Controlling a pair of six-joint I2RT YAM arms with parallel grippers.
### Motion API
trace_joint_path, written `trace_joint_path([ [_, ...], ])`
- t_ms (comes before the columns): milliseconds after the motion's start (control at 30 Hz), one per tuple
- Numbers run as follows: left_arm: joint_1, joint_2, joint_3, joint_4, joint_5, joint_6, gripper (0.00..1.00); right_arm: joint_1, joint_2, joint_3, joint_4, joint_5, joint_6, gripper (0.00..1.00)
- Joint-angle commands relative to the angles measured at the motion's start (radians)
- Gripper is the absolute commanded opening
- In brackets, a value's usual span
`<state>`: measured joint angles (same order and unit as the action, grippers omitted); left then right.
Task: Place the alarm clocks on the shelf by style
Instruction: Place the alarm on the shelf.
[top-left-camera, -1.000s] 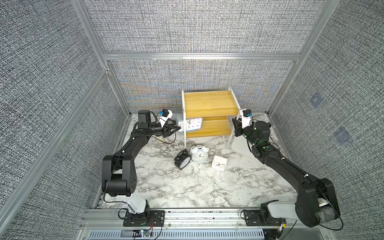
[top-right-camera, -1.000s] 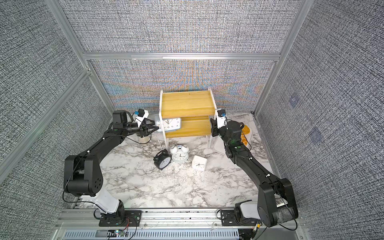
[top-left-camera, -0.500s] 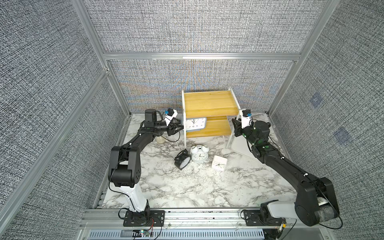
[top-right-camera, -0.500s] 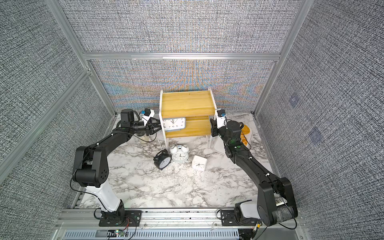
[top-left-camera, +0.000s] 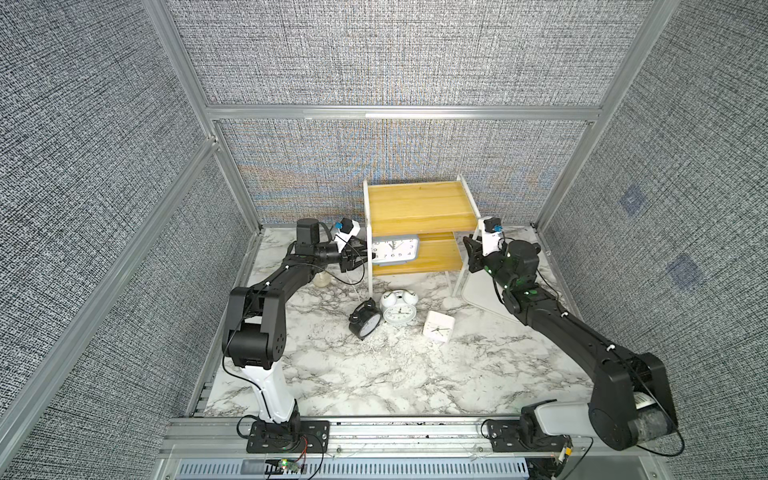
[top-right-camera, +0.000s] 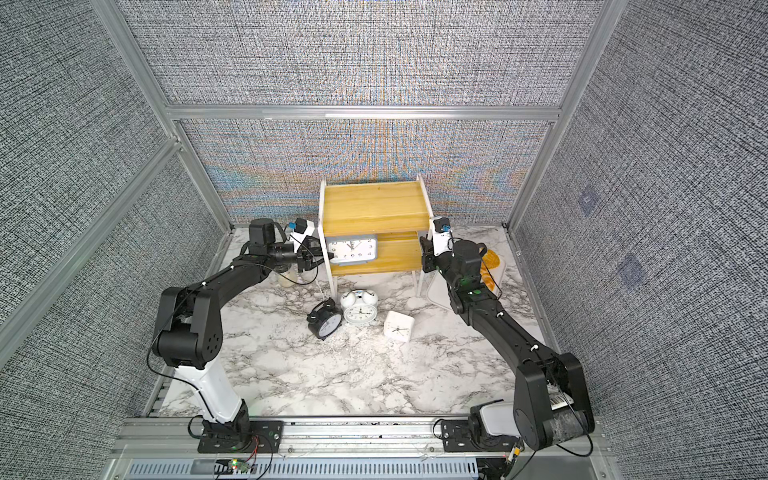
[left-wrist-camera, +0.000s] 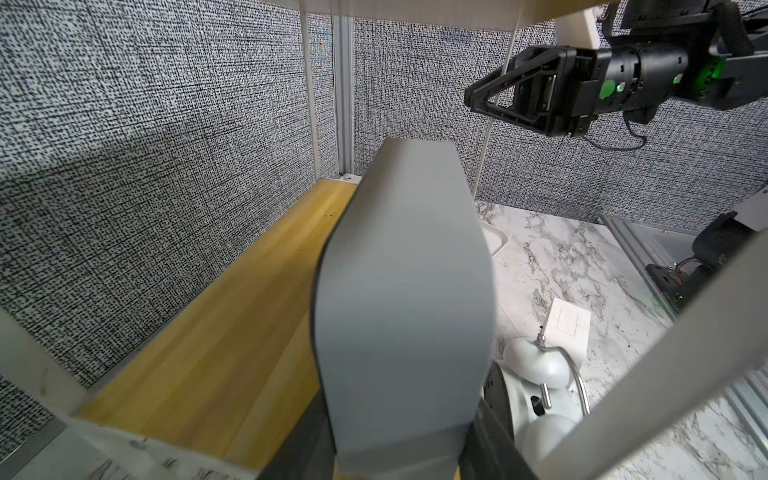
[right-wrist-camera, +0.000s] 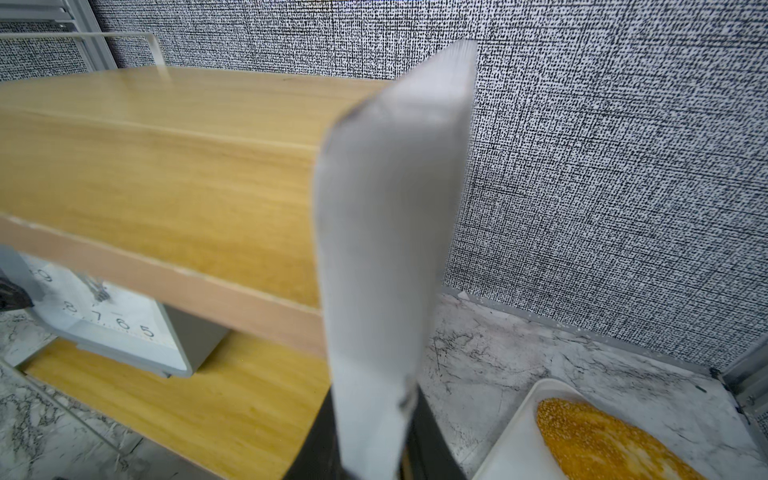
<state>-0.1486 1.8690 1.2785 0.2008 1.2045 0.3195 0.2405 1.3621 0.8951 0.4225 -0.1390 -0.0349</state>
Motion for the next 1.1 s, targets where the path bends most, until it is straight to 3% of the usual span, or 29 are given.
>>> trace_joint_path([
  [0, 0.0, 0.009, 0.007, 0.052, 0.038, -0.003, 0.18, -0.001, 0.006, 0.012, 0.009, 0.012, 0.004, 0.22],
  [333, -0.001, 0.021, 0.011, 0.05, 0.025, -0.002, 0.25, 0.001, 0.013, 0.017, 0.007, 0.009, 0.006, 0.22],
  [500, -0.002, 0.019, 0.012, 0.053, -0.009, -0.003, 0.4, 0.0, 0.011, 0.018, 0.006, 0.012, 0.004, 0.22],
  [1067, -0.003, 0.019, 0.008, 0.065, -0.043, -0.008, 0.63, 0.001, 0.02, 0.018, -0.001, 0.015, -0.001, 0.22],
])
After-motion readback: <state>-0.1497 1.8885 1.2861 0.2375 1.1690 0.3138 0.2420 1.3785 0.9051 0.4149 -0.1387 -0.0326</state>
